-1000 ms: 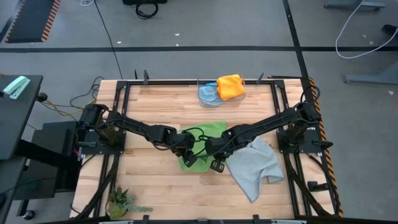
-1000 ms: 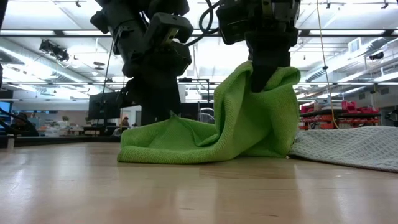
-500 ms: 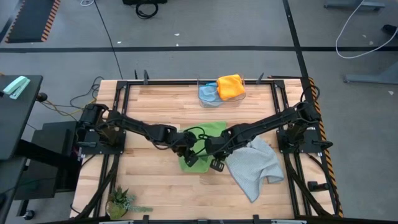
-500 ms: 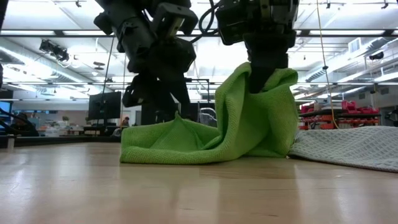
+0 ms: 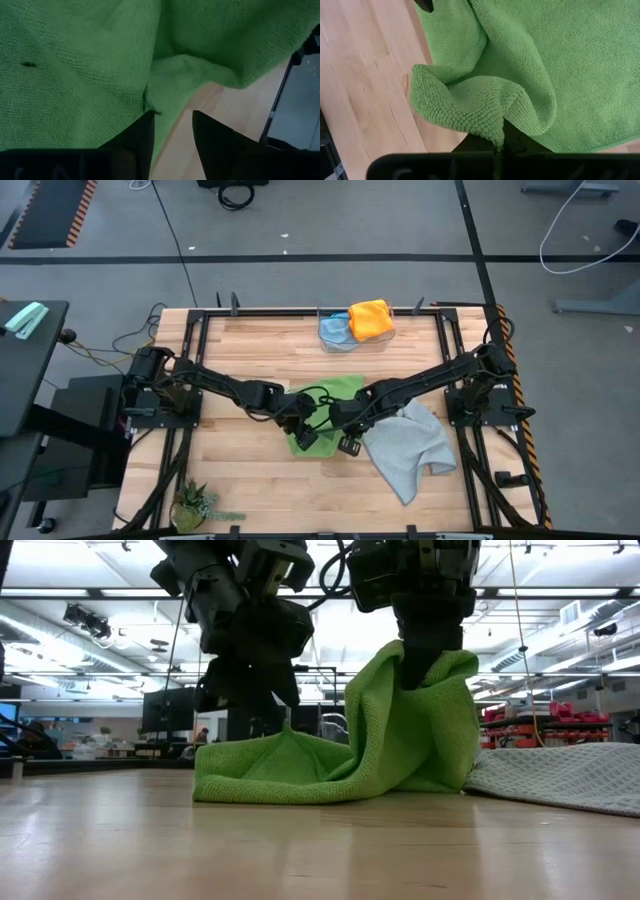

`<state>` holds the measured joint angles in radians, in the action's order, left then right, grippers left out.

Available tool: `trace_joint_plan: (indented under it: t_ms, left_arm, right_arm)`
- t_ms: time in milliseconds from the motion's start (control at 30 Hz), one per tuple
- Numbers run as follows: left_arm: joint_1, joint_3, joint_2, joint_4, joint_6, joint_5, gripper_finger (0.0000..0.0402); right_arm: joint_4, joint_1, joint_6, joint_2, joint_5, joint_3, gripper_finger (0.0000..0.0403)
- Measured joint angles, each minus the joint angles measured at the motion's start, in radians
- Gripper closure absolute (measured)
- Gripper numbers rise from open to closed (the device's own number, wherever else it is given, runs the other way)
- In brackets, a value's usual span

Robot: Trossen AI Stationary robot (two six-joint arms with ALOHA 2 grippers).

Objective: Fold microfiber towels
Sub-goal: Fold the green microfiber cloth

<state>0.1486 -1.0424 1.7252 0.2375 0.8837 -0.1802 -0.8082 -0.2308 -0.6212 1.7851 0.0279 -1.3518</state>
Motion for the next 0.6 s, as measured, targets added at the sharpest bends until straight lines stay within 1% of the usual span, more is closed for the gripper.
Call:
trace_joint_plan:
  t_ms: [200, 333, 600]
  left_arm:
    - [-0.001, 0.000, 0.000, 0.008, 0.001, 0.059, 0.0261]
    - [-0.002, 0.000, 0.000, 0.012, -0.002, 0.068, 0.0261]
    - [-0.002, 0.000, 0.003, 0.017, -0.002, 0.075, 0.0278]
  right_arm:
    - [0.014, 0.000, 0.004, 0.000, 0.000, 0.000, 0.0402]
    - [0.014, 0.000, 0.004, 0.000, 0.000, 0.000, 0.0402]
    - [0.014, 0.000, 0.004, 0.000, 0.000, 0.000, 0.0402]
